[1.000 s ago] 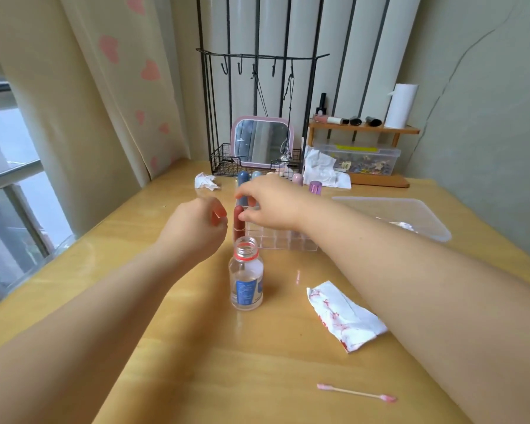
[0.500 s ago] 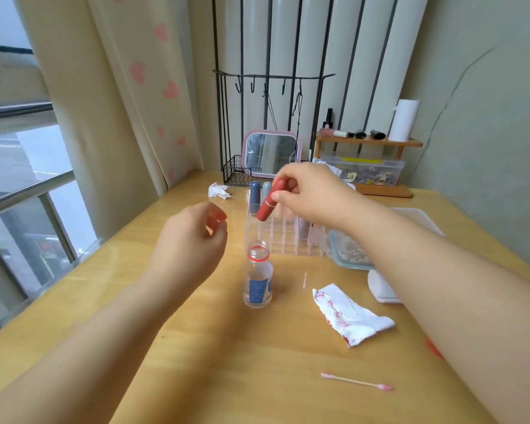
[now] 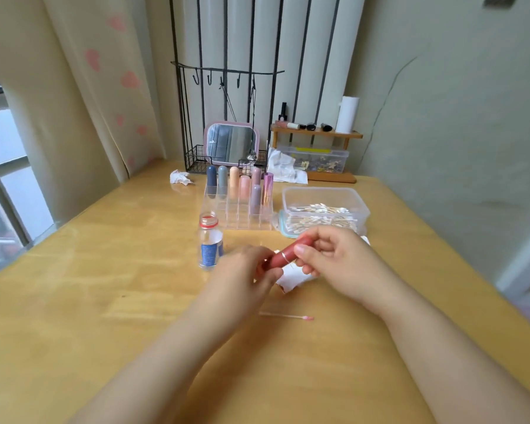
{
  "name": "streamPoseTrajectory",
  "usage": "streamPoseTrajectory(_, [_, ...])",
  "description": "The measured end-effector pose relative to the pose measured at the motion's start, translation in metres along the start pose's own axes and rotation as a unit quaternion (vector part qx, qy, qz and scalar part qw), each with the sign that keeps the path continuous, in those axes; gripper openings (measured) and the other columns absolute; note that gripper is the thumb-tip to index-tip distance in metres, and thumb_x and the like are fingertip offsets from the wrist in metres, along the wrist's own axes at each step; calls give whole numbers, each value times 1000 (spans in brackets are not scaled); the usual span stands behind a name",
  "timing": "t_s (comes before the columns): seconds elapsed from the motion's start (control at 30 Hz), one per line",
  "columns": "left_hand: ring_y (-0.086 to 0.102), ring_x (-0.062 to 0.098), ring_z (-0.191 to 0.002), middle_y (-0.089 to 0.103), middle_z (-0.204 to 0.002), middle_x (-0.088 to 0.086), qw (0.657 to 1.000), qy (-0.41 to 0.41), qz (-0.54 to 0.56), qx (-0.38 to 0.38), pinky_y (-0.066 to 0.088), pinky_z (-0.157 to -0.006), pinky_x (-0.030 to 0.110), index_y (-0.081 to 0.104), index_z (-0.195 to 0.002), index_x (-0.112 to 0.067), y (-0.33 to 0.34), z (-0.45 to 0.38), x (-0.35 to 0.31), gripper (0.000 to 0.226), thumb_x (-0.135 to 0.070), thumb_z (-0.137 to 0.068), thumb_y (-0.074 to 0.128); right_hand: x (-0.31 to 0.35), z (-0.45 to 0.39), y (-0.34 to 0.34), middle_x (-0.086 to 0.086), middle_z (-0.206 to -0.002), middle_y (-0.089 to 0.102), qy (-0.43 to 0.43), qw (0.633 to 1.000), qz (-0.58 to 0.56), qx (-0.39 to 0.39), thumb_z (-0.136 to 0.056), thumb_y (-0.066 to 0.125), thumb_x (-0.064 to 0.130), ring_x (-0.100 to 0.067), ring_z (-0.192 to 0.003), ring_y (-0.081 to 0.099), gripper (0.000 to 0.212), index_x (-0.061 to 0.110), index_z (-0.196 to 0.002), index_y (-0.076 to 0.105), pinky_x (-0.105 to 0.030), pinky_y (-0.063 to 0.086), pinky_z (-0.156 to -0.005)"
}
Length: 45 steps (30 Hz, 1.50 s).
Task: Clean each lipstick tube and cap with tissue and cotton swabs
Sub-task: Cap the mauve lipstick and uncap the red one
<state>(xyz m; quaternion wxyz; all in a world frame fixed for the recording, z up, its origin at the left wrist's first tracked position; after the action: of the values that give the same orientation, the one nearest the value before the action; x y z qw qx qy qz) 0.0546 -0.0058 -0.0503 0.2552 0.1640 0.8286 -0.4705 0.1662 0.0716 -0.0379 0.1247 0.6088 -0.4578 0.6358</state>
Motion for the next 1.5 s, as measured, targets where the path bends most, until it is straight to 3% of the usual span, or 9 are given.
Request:
streamPoseTrajectory(0.2, [50, 10, -74, 55, -75, -10, 998, 37, 52, 25, 38, -64, 17, 65, -91, -20, 11, 12, 1, 17, -31, -89, 53, -18, 17, 2, 1, -69, 67, 5, 998, -64, -26, -92, 58, 7, -7, -60, 58, 6, 3, -91, 62, -15, 47, -60])
streamPoseTrajectory(0.4, [55, 9, -64, 63, -69, -2, 982, -74, 171, 25, 39, -61, 15, 62, -83, -32, 2, 17, 26, 13, -23, -92, 57, -23, 21, -28, 2, -75, 74, 26, 988, -135, -64, -90, 56, -2, -6, -60, 60, 7, 3, -90, 60, -14, 46, -57])
streamPoseTrajectory(0.57, [60, 4, -65, 68, -68, -8, 923, -143, 354, 37, 46, -70, 12, 64, -98, -14, 9, 18, 31, 11, -14, -92, 55, -49, 22, -2, -2, -79, 71, 92, 995, 30, 6, -81, 69, 7, -7, -66, 59, 13, 16, -85, 60, -20, 47, -69])
streamPoseTrajectory(0.7, [62, 14, -70, 68, -74, 2, 876, -151, 456, 53, 53, -72, 23, 62, -97, -2, 12, 19, 26, 19, -15, -91, 50, -52, 21, 1, 3, -80, 52, 56, 984, 171, 1, -79, 73, 13, 6, -60, 48, 8, 19, -84, 70, -6, 38, -58])
streamPoseTrajectory(0.8, [61, 16, -71, 66, -78, 7, 850, -156, 495, 90, 53, -70, 23, 60, -100, 5, 19, 22, 18, 30, -19, -93, 44, -47, 21, 2, 9, -85, 47, 33, 970, 239, 3, -78, 75, 24, 7, -76, 49, 17, 36, -83, 65, -7, 37, -68])
streamPoseTrajectory(0.97, [62, 18, -63, 54, -73, 18, 787, -158, 580, 139, 53, -66, 26, 54, -98, 14, 25, 28, -3, 34, -18, -96, 42, -16, 23, -9, 6, -80, 50, -21, 997, 0, -74, -75, 74, 31, -4, -72, 48, 20, 33, -94, 69, -11, 41, -72])
streamPoseTrajectory(1.2, [49, 15, -51, 46, -64, 10, 679, -196, 679, 197, 54, -63, 32, 68, -86, 3, 39, 36, -16, 33, -24, -85, 49, 7, 33, 8, -13, -82, 65, -26, 983, -178, 25, -75, 63, 35, -12, -80, 62, 26, 25, -96, 74, -26, 52, -70])
streamPoseTrajectory(1.37, [55, 16, -54, 47, -65, 12, 680, -189, 675, 218, 54, -66, 33, 67, -90, 4, 40, 38, -20, 34, -25, -86, 49, 11, 35, 10, -1, -68, 66, -21, 977, -210, 13, -72, 65, 34, -11, -69, 61, 19, 22, -82, 76, -29, 50, -64])
streamPoseTrajectory(1.5, [60, 18, -65, 60, -77, 14, 720, -154, 642, 214, 53, -74, 33, 70, -93, -8, 37, 36, -16, 32, -37, -84, 58, 22, 37, 7, -3, -67, 69, -70, 969, -235, -10, -73, 63, 20, -11, -58, 60, 12, 15, -79, 73, -16, 49, -64])
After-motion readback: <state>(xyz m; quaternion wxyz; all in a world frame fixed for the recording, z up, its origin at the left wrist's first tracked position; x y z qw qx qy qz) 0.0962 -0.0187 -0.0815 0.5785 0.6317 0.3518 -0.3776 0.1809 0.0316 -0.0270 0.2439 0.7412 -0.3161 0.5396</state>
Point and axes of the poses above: each hand's wrist, its own z-axis away from the middle knuckle, its own y-axis out of the palm, x = y × z, the point moved 8 cm from there along -z, towards the middle knuckle
